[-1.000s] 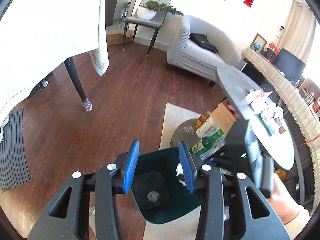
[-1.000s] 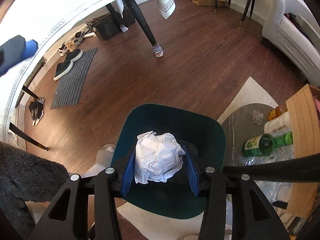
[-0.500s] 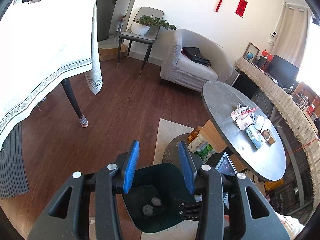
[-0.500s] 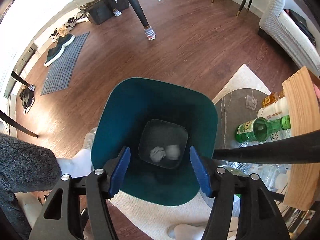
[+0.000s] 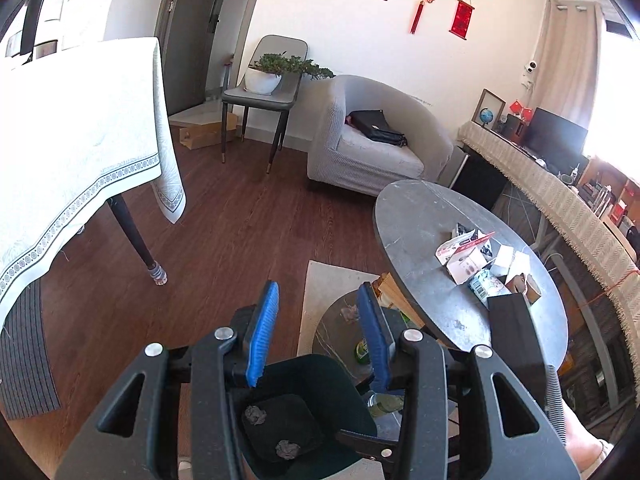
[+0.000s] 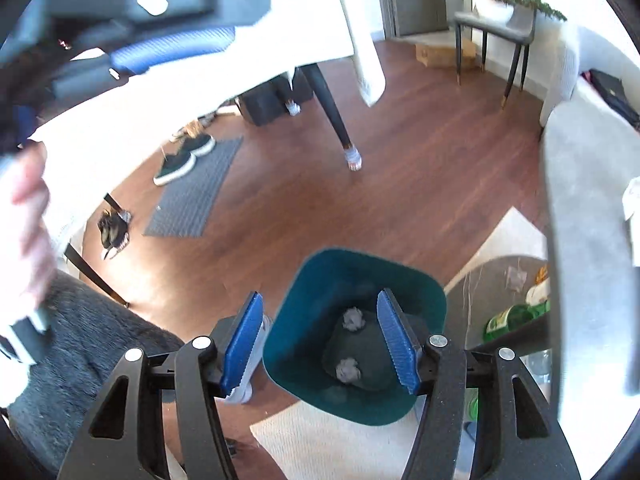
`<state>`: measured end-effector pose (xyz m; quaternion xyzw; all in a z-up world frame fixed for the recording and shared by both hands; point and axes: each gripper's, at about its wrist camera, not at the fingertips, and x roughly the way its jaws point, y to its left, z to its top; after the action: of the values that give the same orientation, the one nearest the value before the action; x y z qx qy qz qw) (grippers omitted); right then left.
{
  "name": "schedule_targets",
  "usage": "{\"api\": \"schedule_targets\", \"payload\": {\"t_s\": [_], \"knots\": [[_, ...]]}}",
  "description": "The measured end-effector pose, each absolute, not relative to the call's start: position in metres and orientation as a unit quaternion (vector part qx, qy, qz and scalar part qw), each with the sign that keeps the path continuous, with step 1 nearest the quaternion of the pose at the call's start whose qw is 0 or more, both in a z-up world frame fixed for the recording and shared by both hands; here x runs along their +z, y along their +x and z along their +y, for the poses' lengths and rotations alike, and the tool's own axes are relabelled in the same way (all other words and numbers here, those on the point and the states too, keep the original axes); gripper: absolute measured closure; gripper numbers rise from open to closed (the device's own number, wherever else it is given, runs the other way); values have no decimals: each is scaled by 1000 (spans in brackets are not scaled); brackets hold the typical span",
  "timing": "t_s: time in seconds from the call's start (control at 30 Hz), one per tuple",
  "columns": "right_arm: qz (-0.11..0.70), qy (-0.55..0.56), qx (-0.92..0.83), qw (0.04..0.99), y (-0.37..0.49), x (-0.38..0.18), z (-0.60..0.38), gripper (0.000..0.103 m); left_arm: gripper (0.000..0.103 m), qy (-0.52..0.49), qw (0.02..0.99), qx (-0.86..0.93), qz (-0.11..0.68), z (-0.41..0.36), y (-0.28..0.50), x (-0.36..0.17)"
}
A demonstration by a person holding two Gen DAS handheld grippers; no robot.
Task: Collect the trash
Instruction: 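Move both tools back over the table toward the remaining items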
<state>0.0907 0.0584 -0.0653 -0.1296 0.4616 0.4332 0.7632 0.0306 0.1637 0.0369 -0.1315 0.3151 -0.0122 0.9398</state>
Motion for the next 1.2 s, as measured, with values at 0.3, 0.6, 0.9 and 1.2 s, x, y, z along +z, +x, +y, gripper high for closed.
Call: {"api": "schedule_targets", "payload": {"t_s": [0.3, 0.6, 0.9, 1.2], "knots": [[397, -86, 400, 822, 101, -13, 1, 45, 50, -112, 949, -46, 290, 126, 46, 54], [378, -52, 351, 855, 128, 4, -65, 49, 49, -83, 945, -83, 305, 83, 81, 41], [341, -38, 300, 890, 148, 18, -126, 49, 49, -71, 937, -138, 314, 45, 127, 19], [329, -17, 276, 903, 152, 15, -183, 48, 49, -53, 930, -172, 320, 14, 166, 2]]}}
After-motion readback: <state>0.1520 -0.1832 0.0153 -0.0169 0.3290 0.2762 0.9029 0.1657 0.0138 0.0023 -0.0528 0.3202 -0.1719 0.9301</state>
